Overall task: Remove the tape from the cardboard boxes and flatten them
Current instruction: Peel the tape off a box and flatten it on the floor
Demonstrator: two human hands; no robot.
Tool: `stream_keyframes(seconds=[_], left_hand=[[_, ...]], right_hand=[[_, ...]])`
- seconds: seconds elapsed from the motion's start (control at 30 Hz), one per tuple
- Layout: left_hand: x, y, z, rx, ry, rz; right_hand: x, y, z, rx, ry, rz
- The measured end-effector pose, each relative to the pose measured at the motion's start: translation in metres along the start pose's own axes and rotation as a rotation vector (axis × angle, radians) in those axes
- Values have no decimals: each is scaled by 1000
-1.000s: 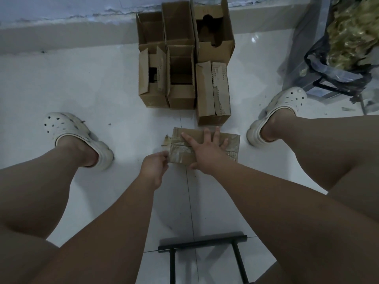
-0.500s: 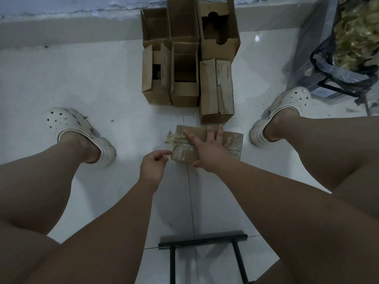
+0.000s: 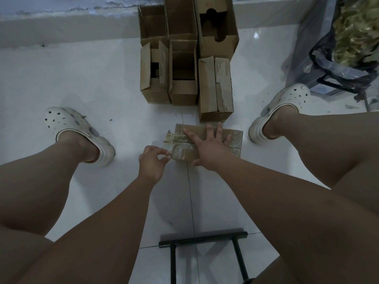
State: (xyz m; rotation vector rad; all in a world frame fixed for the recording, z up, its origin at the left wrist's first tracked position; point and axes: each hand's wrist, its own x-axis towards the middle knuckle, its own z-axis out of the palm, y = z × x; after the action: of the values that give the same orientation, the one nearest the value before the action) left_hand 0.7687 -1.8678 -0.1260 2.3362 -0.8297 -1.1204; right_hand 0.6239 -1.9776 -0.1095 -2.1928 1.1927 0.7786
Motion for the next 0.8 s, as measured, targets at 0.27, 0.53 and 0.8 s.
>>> stream_keyframes(seconds=[0.27, 0.53, 0.8], left_hand=[[-4, 2, -2, 217, 6, 223], [-11, 3, 7, 123, 53, 169], [-7, 14, 6, -316, -3, -340]], right_hand=[[-2, 0, -1, -39, -4, -8], [2, 0, 1, -17, -7, 6], [5, 0, 2, -13, -9, 16]])
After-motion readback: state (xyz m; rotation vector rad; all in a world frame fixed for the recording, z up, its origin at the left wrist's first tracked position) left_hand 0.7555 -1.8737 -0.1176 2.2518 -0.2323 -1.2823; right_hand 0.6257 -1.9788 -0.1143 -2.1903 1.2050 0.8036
